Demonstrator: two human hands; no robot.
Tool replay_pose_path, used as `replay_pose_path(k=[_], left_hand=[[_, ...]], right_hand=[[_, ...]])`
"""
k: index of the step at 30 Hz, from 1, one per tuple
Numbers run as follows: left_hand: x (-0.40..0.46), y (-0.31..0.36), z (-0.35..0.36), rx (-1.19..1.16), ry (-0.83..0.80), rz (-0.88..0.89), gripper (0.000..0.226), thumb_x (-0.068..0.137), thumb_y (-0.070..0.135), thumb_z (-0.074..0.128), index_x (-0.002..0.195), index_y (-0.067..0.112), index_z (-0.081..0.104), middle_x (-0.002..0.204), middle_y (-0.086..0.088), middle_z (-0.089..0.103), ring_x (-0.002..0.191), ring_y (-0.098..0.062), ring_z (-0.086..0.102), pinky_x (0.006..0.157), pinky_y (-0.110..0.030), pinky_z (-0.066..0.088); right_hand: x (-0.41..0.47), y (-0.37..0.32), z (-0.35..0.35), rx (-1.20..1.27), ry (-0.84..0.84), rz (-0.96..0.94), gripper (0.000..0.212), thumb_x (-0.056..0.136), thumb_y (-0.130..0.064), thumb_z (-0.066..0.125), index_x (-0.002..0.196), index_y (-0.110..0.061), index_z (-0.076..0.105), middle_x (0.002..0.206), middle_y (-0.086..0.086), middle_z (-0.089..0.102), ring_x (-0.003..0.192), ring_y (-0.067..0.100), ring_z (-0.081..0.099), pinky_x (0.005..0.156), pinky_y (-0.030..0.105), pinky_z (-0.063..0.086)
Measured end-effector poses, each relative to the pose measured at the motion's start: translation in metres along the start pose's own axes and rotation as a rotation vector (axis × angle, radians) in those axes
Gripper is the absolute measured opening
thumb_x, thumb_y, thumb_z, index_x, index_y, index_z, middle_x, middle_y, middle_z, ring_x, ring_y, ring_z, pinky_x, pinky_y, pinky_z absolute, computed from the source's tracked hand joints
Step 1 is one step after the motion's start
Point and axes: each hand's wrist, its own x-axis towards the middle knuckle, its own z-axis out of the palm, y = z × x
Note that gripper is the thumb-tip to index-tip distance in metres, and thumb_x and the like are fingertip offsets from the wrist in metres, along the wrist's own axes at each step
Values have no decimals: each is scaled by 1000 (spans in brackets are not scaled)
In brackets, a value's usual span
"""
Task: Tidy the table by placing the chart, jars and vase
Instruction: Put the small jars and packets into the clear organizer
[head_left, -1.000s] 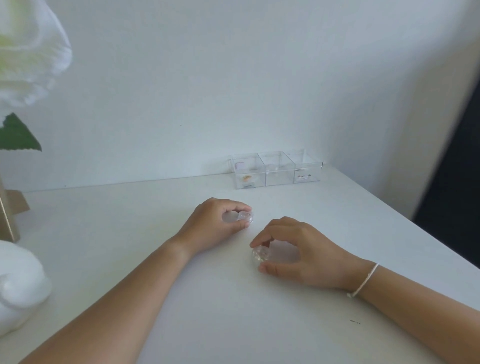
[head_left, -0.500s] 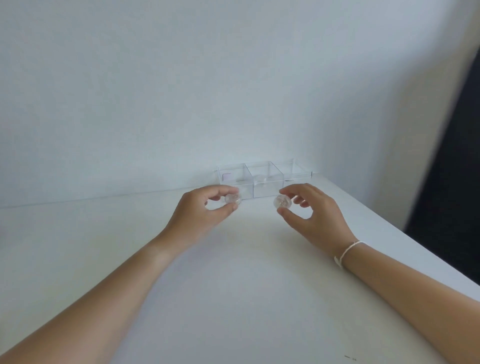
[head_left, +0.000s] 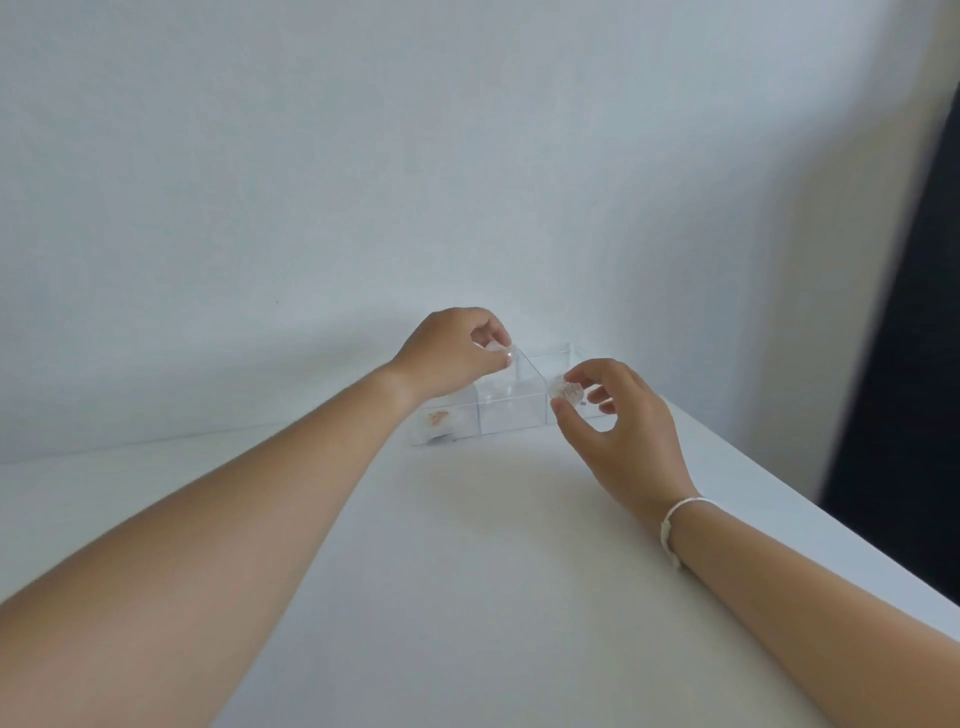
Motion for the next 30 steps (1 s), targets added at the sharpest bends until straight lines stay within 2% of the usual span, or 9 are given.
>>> replay_pose_path(k=[2, 4, 7, 10, 14, 16, 19, 24, 30], left_hand=[[13, -2, 1, 90, -157, -60, 16, 78, 23, 66, 93, 18, 65, 96, 2, 63, 95, -14, 58, 70, -18, 40], [22, -4, 1, 170, -305, -118, 18, 77, 22, 68, 95, 16, 65, 88, 7, 58, 92, -14, 54, 64, -18, 39], [32, -3, -2, 222, -454, -233, 22, 76, 27, 69, 97, 20, 66, 86, 12, 57, 88, -13, 53, 72, -24, 42], [41, 1, -3, 285, -537, -326, 16, 73, 29, 72, 89, 26, 67, 82, 14, 57, 74, -9, 52, 59, -22, 36], [47, 5, 2, 374, -578, -403, 24, 66, 28, 77, 89, 23, 70, 86, 9, 58, 71, -13, 52, 58, -23, 36], [49, 6, 5, 422, -591, -434, 40, 61, 29, 79, 99, 19, 70, 98, 2, 62, 74, -17, 51, 65, -27, 37], [50, 9, 7, 478, -597, -445, 45, 61, 31, 79, 102, 16, 70, 114, -3, 64, 75, -19, 51, 69, -29, 38], [49, 7, 7, 466, -579, -426, 45, 64, 32, 78, 103, 11, 68, 99, -4, 60, 75, -19, 50, 58, -26, 36], [48, 2, 8, 414, -532, -362, 40, 64, 34, 78, 99, 17, 70, 99, 2, 61, 78, -15, 53, 65, -27, 40]], right_hand=[[0, 0, 1, -6, -24, -18, 17, 78, -27, 61, 86, -35, 49, 90, -16, 57, 84, 3, 51, 72, 11, 37], [0, 1, 1, -3, -28, -24, 17, 78, -26, 62, 84, -35, 49, 90, -14, 57, 84, 2, 50, 72, 10, 37], [1, 1, 2, 9, -16, -24, 16, 78, -25, 61, 84, -35, 49, 87, -18, 55, 85, -1, 50, 72, 11, 37], [1, 1, 2, 21, -15, -22, 16, 78, -24, 61, 84, -34, 50, 88, -17, 56, 85, 0, 51, 72, 11, 38], [1, 1, 2, 21, -17, -19, 16, 78, -24, 62, 84, -34, 50, 87, -17, 55, 84, 3, 50, 71, 12, 37], [1, 1, 2, 18, -20, -16, 15, 78, -25, 61, 85, -34, 50, 87, -18, 55, 84, 4, 50, 71, 13, 38], [0, 1, 2, 17, -22, -16, 14, 78, -26, 61, 86, -32, 51, 87, -18, 55, 84, 3, 50, 71, 14, 38], [1, 1, 2, 19, -20, -15, 13, 79, -26, 61, 85, -32, 51, 87, -19, 55, 85, 1, 50, 71, 15, 39], [1, 2, 3, 17, -19, -10, 13, 79, -27, 61, 85, -33, 51, 87, -18, 55, 85, 2, 51, 71, 18, 40]])
